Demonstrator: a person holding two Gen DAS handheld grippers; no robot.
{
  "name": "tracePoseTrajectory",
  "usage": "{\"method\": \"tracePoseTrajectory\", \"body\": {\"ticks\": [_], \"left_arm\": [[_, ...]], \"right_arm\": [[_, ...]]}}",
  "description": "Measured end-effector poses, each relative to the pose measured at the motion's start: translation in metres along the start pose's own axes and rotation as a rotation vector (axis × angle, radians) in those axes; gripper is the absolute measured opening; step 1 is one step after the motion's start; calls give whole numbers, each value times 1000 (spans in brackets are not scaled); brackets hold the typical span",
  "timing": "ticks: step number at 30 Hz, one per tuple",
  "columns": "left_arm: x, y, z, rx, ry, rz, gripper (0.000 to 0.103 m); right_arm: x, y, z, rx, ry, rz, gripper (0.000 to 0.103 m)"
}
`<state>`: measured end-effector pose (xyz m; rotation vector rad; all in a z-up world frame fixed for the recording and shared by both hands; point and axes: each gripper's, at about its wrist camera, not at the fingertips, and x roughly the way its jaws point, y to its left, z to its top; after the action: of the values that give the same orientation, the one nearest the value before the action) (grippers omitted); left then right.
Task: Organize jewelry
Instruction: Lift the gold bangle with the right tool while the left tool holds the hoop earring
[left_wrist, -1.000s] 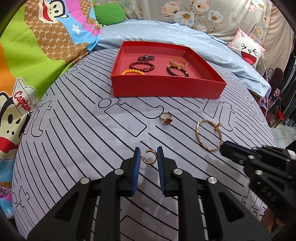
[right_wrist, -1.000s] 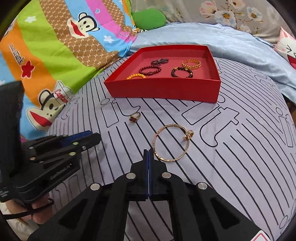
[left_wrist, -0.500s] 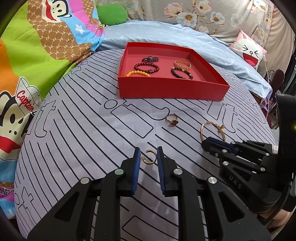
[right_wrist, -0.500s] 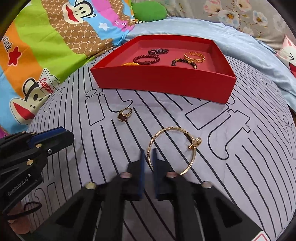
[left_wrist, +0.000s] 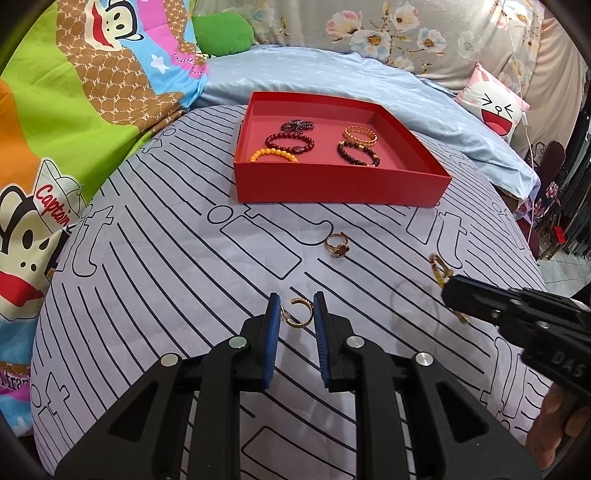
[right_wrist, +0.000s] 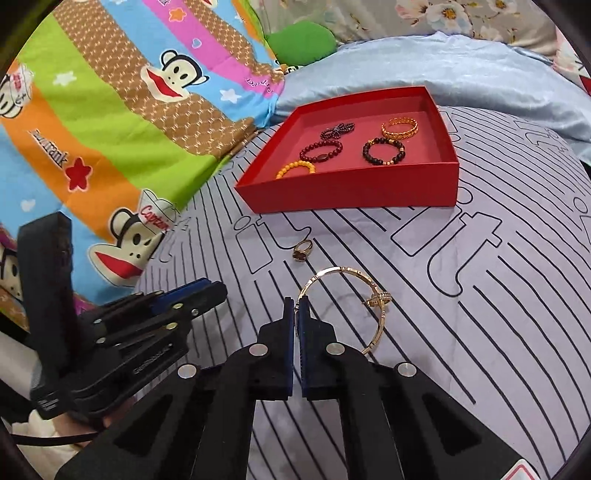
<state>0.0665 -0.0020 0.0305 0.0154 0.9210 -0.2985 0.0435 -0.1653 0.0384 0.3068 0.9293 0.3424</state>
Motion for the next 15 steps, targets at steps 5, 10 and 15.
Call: {"method": "tracePoseTrajectory", "body": {"ticks": [5, 10, 15], "left_arm": [[-7, -7, -2, 13, -10, -8, 18], [-11, -12, -5, 21, -14, -12, 18], [-15, -15, -9, 25, -15, -7, 18]], "right_arm": [[-18, -3, -5, 53, -18, 80, 3], [-8, -19, -18, 89, 15, 46, 3], [13, -29, -36, 136, 71, 57, 3]]}}
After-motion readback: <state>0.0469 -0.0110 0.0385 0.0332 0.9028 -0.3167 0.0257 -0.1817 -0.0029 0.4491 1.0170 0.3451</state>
